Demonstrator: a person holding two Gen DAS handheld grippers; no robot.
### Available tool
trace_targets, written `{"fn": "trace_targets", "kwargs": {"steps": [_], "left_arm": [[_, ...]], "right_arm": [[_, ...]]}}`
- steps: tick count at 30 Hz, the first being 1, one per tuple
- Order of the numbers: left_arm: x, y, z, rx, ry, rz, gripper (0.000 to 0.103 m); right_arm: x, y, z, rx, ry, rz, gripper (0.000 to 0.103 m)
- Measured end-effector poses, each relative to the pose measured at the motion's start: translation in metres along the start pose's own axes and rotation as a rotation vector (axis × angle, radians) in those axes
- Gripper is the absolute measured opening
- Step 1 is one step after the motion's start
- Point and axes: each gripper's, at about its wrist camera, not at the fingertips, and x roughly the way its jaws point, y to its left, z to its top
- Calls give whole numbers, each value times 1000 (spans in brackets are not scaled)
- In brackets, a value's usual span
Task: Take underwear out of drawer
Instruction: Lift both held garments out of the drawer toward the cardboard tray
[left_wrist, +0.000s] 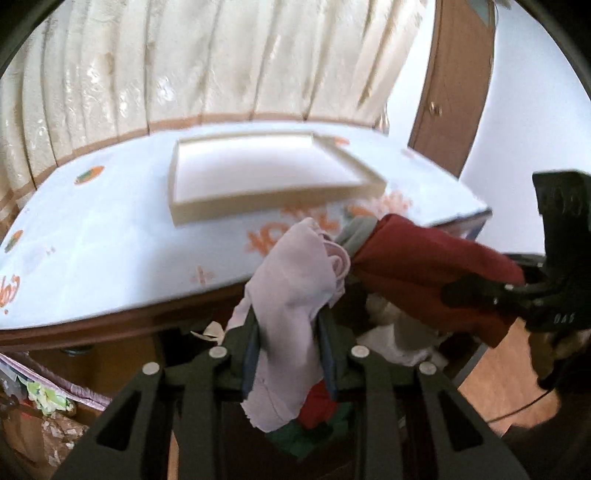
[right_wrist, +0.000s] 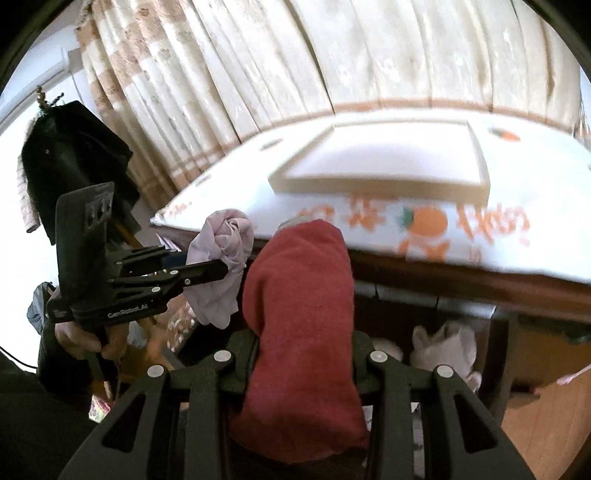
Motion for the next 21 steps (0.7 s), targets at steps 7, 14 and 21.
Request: {"fn": "trace_targets", "kwargs": {"steps": [7, 14, 21], "left_arm": [[-16, 5, 30, -17, -68, 7, 27], [-7, 9, 31, -37, -39, -4, 27], [-4, 17, 43, -66, -55, 1, 27]], "right_arm": [[-6, -4, 34, 45, -63, 42, 38], [-13, -21, 31, 160, -113, 133, 38], [-15, -36, 43, 210, -160, 89, 38]]}}
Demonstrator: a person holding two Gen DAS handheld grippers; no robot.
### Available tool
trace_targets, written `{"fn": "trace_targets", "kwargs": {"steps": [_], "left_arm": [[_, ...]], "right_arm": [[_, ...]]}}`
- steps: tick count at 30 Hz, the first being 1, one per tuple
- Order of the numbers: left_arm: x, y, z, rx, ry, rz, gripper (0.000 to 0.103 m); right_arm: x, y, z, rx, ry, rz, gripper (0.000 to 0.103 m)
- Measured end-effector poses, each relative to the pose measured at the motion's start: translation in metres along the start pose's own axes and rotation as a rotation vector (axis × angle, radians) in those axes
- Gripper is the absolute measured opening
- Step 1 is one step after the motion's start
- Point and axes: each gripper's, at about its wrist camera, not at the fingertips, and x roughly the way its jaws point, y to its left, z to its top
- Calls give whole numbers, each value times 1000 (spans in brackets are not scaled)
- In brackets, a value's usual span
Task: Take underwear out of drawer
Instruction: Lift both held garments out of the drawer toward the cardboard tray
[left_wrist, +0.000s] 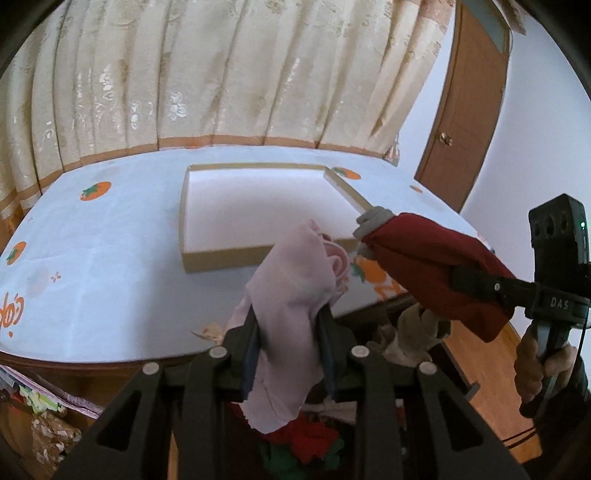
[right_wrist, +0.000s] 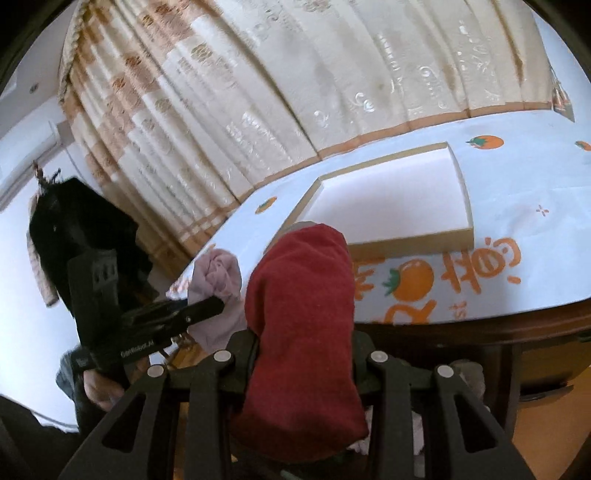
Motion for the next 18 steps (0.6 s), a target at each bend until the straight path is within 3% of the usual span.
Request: {"fn": "trace_targets", "kwargs": {"steps": [5, 8, 14, 16, 18], "left_arm": [[5, 5, 11, 8, -8, 27, 28], [10, 9, 11, 5, 5, 29, 28], [17, 15, 9, -17, 20, 24, 28], [19, 16, 10, -23, 22, 26, 28], [18, 15, 10, -18, 22, 28, 28]], "right_arm": [[6, 3, 18, 25, -31, 63, 39], [14, 3, 14, 31, 21, 90, 39], [44, -7, -26, 87, 186, 131, 39], [53, -16, -29, 125, 180, 119, 39], [53, -19, -25, 104, 111, 91, 39]]}}
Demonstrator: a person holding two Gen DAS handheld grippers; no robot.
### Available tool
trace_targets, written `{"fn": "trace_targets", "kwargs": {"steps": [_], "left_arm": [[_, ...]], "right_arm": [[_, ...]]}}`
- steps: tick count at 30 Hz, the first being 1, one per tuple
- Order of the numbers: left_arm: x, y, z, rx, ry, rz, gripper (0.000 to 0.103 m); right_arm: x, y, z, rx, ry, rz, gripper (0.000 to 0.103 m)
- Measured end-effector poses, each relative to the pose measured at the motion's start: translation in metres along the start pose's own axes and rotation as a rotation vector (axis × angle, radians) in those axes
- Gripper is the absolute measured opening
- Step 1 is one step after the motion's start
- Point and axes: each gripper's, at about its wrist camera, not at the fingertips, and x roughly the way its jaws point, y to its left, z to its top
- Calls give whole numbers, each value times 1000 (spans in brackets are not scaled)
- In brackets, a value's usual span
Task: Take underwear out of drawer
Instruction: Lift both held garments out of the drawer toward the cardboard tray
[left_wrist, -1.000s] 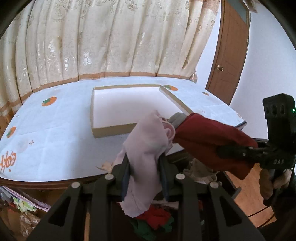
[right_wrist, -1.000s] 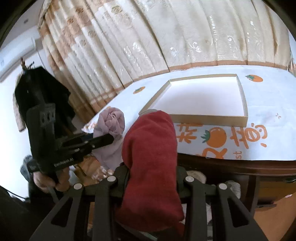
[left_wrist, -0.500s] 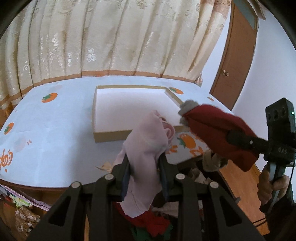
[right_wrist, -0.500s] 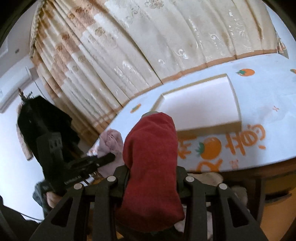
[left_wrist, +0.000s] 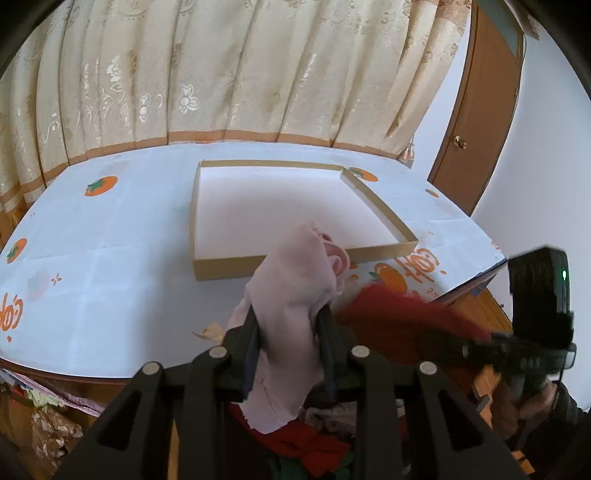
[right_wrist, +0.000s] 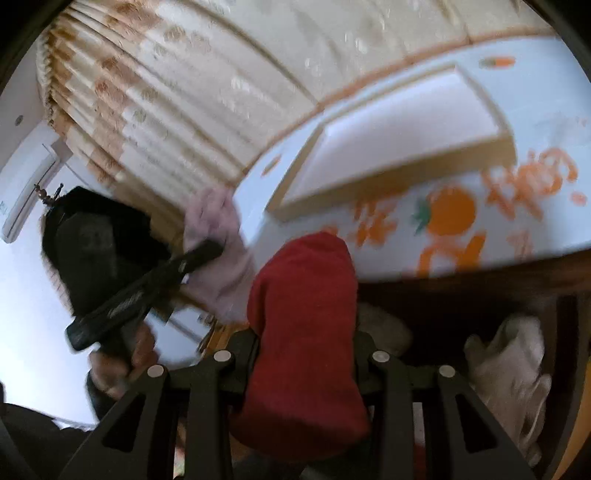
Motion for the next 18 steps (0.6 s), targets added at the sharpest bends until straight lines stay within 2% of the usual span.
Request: {"fn": "trace_targets", "kwargs": {"steps": [2, 6, 8, 14, 18], "left_arm": [[0, 1, 2, 4, -2, 8, 28], [0, 8, 10, -10, -15, 16, 28], [2, 11, 20, -19, -26, 24, 28], [18, 18, 62, -47, -71, 46, 28], [44, 22, 97, -66, -85, 80, 28]], "right_arm": [[-1, 1, 10, -24, -54, -25, 39], [-5, 3, 33, -1, -110, 19, 39], [-5, 9, 46, -13, -145, 2, 39], [12, 22, 97, -47, -228, -120, 39], [39, 26, 136, -98, -261, -228, 39]]}}
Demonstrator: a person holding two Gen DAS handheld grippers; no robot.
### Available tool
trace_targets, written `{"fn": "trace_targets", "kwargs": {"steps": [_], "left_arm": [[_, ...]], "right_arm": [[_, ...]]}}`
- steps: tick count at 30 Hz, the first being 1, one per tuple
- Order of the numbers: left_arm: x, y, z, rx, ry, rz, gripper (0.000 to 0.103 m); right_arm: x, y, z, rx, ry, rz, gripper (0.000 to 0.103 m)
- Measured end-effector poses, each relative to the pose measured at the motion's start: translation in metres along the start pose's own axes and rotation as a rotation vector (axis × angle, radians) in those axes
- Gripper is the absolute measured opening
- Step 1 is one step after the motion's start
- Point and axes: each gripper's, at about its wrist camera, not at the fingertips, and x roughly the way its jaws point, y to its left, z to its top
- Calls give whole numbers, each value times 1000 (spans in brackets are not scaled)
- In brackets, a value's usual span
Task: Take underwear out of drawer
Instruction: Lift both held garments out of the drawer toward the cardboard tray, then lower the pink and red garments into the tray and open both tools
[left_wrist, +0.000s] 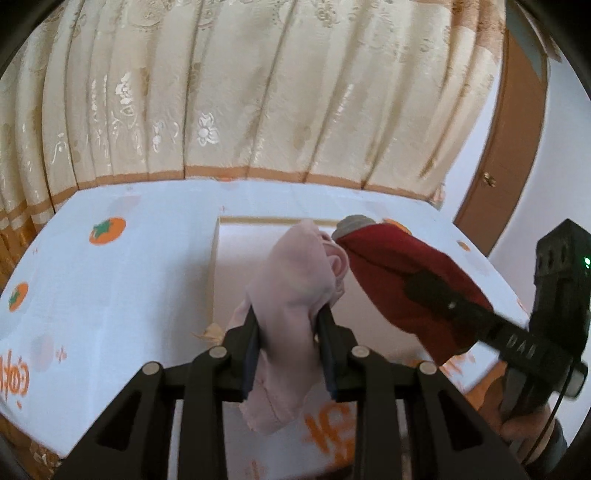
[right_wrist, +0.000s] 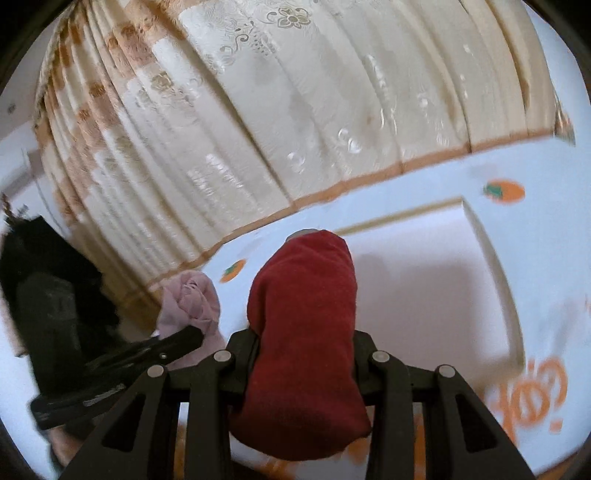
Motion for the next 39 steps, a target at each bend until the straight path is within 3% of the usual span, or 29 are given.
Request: {"fn": "trace_targets", "kwargs": {"steps": [5, 10, 14, 24, 26, 27, 29, 34, 39], "left_arm": [[47, 5, 35, -53, 2, 37, 31], [106, 24, 56, -178, 67, 35, 31], [143, 37, 65, -233, 112, 55, 31], [185, 59, 68, -287, 163, 84, 32], [189, 62, 67, -294, 172, 100, 49], [190, 63, 67, -291, 167, 112, 51], [190, 62, 68, -281, 167, 108, 65], [183, 56, 74, -252, 160, 118, 73], [147, 46, 89, -158, 66, 180, 88]], "right_arm": [[50, -4, 28, -18, 25, -66, 39], [96, -17, 44, -5, 55, -135, 39], [123, -25, 53, -3, 96, -135, 39], [175, -36, 46, 64, 210, -153, 40], [181, -39, 44, 94, 242, -147, 40], [184, -42, 44, 109, 256, -150, 40], [189, -45, 42, 137, 290, -156, 48], [193, -47, 39, 171, 338, -127, 59], [165, -40, 48, 143, 271, -116, 64]]}}
